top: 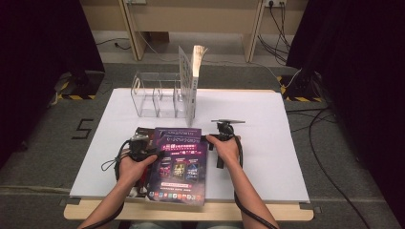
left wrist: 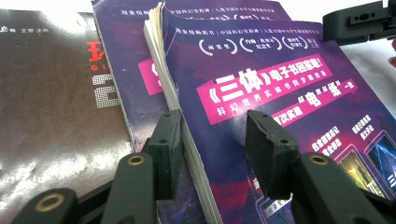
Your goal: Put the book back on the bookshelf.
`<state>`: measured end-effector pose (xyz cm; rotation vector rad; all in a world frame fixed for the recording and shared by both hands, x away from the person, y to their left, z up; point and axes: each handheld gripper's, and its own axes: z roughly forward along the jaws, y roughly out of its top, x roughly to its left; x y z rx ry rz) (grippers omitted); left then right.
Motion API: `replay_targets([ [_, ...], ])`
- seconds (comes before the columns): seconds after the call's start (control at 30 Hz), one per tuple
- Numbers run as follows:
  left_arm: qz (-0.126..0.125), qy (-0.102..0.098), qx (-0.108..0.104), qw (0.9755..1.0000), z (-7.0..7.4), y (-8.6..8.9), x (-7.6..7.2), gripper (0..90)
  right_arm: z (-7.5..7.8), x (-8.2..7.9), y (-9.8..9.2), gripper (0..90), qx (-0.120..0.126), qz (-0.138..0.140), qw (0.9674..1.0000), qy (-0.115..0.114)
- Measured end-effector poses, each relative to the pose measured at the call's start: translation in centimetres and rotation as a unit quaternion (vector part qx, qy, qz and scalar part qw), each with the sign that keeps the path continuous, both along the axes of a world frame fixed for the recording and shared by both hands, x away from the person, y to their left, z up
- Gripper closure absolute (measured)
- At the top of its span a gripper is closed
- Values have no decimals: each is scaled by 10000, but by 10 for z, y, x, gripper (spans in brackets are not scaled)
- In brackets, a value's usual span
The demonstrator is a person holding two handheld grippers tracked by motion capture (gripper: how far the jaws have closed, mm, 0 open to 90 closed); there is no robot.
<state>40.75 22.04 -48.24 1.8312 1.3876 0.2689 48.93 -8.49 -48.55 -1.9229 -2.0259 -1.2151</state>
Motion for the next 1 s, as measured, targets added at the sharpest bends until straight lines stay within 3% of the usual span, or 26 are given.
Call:
replay_targets([
  [0.1,8,7,-15,10000,0,0,0,561,0,0,-2,600,91,-23,9998,158],
  [0.37,4,30,1,10000,1,0,1,561,-1,-4,-4,604,188,-2,9996,221],
  [0.47,2,44,3,10000,1,0,1,557,-1,-5,-4,624,330,84,9986,410],
  [0.77,-2,6,25,10000,1,-1,0,555,-1,-8,-3,669,187,77,9994,265],
  [1.0,-46,11,-10,10000,1,4,-3,553,4,-9,-11,800,673,62,9974,248],
])
